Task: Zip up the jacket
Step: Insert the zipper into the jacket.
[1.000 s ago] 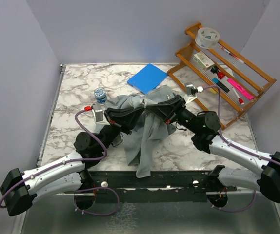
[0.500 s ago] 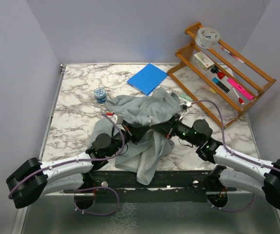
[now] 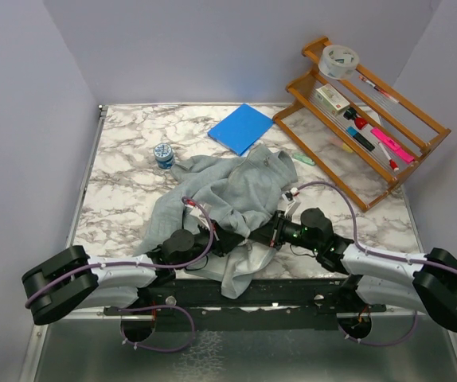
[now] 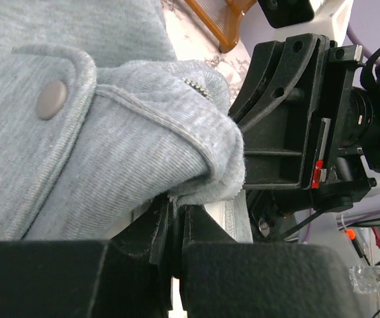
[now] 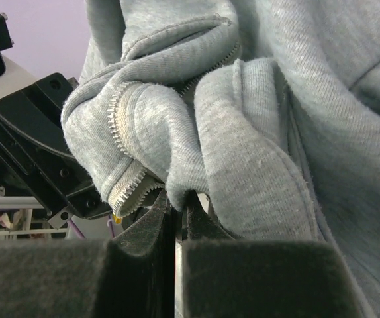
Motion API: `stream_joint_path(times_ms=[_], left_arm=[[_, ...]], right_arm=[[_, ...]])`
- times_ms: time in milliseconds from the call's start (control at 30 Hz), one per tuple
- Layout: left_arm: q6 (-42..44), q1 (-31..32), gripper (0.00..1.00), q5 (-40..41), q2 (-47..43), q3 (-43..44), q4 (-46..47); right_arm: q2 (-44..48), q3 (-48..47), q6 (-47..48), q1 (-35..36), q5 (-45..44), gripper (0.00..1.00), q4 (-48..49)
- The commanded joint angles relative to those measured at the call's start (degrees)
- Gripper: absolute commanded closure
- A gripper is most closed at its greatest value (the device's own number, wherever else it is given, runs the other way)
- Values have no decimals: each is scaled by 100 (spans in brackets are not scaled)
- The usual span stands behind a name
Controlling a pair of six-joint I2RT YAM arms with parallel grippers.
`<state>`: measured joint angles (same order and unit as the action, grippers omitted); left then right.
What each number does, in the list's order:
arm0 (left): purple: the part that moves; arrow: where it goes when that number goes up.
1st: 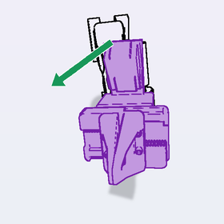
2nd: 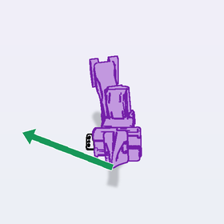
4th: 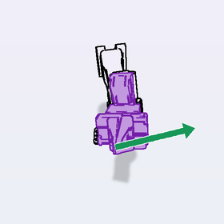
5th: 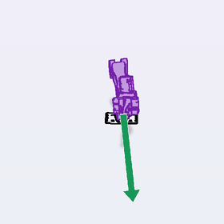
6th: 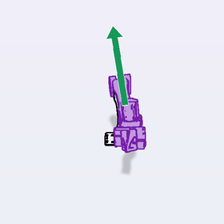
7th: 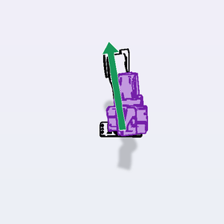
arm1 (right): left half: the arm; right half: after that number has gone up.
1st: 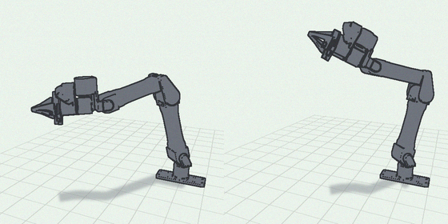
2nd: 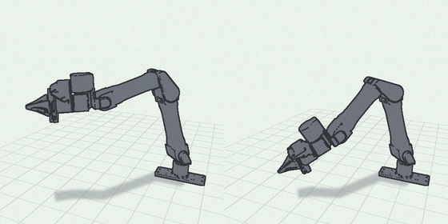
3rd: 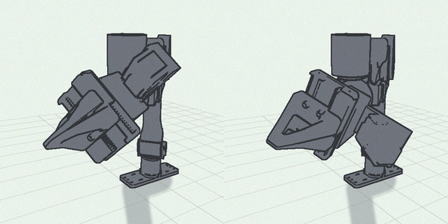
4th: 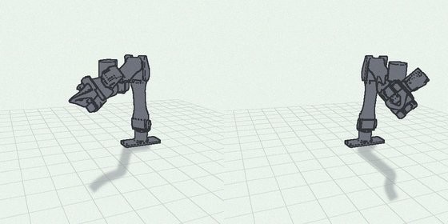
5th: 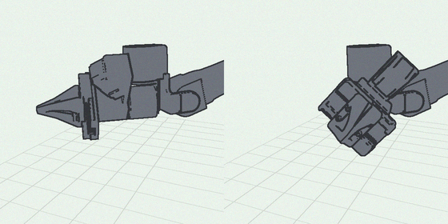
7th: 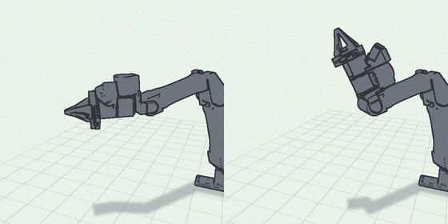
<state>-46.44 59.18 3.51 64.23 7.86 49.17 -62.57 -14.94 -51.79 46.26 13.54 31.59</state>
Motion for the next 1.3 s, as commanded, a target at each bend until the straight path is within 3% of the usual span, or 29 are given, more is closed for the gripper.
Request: stream_joint_path(times_ms=[0,233,700,900,1067,1167,1267], left_arm=[[-319,130,100,-525,109,-302,-824],[-524,129,100,-498,-49,-112,-1420],[-503,130,100,-635,-438,216,-2251],[-652,129,100,-749,-447,286,-2422],[-689,129,100,-769,-458,400,-2622],[-762,129,100,-854,-479,481,-2681],[-837,129,100,-910,-578,531,-2800]], right_arm=[[50,26,-121,-82,-394,100,422],[474,-65,38,-81,-158,96,-293],[2354,-939,1291,-80,-852,70,-3555],[1894,-2185,3383,-76,-1330,50,-4502],[862,-3382,4629,-72,-1535,48,-5253],[684,-3478,5072,491,-1727,50,-5082],[516,-3526,5092,1821,-2892,50,-5283]])
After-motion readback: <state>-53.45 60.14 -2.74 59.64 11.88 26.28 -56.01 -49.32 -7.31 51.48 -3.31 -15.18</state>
